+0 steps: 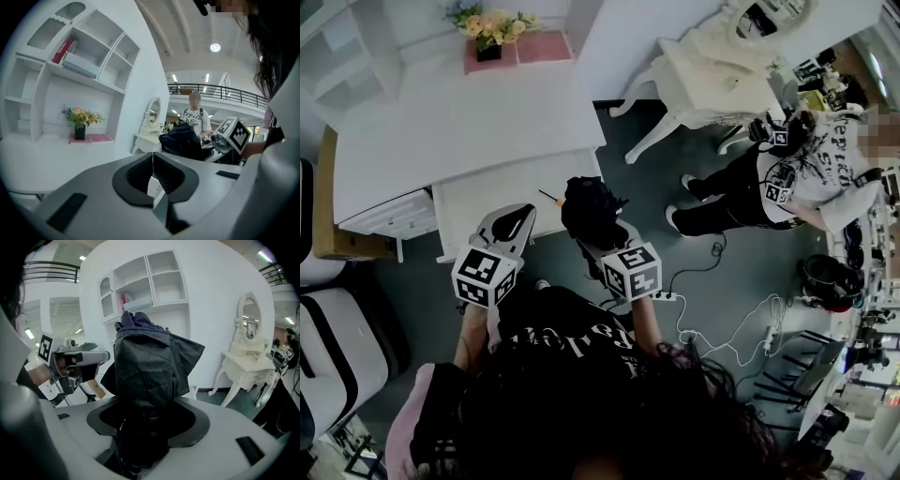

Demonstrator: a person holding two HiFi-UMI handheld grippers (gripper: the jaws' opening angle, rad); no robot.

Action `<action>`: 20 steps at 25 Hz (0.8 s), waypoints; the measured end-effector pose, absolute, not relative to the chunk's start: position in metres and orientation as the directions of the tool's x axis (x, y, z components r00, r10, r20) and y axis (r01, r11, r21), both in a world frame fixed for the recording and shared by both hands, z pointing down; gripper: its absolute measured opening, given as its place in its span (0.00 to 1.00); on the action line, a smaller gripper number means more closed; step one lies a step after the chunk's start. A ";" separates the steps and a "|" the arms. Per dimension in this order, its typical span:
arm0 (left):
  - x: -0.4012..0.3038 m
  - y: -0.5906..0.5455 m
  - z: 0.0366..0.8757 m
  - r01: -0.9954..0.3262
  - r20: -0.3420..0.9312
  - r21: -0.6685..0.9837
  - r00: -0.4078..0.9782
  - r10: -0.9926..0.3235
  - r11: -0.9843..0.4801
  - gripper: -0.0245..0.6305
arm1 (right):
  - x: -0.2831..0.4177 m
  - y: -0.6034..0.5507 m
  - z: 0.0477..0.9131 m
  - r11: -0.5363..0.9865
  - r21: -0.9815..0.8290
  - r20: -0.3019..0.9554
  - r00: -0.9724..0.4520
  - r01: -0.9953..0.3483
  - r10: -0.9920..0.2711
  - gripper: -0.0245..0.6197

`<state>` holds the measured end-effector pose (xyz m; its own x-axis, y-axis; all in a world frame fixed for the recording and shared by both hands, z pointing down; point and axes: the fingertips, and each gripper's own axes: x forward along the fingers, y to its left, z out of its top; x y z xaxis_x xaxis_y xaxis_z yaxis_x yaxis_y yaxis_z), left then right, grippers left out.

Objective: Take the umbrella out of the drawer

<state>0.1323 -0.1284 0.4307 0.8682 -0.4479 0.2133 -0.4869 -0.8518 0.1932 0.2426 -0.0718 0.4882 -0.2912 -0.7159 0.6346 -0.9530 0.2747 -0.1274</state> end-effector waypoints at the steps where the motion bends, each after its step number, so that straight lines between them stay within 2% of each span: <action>1: 0.136 -0.121 0.431 -0.491 0.209 0.195 0.867 -0.453 -0.849 0.06 | 0.246 -0.064 0.487 0.277 -0.124 0.635 -0.291 -0.953 -0.716 0.46; 13: 0.123 -0.041 0.442 -0.608 0.223 0.209 0.793 -0.568 -0.766 0.06 | 0.246 0.004 0.485 0.371 -0.149 0.611 -0.380 -0.917 -0.695 0.46; 20: 0.108 -0.018 0.420 -0.621 0.199 0.182 0.783 -0.590 -0.763 0.06 | 0.232 0.021 0.476 0.384 -0.170 0.583 -0.407 -0.907 -0.703 0.46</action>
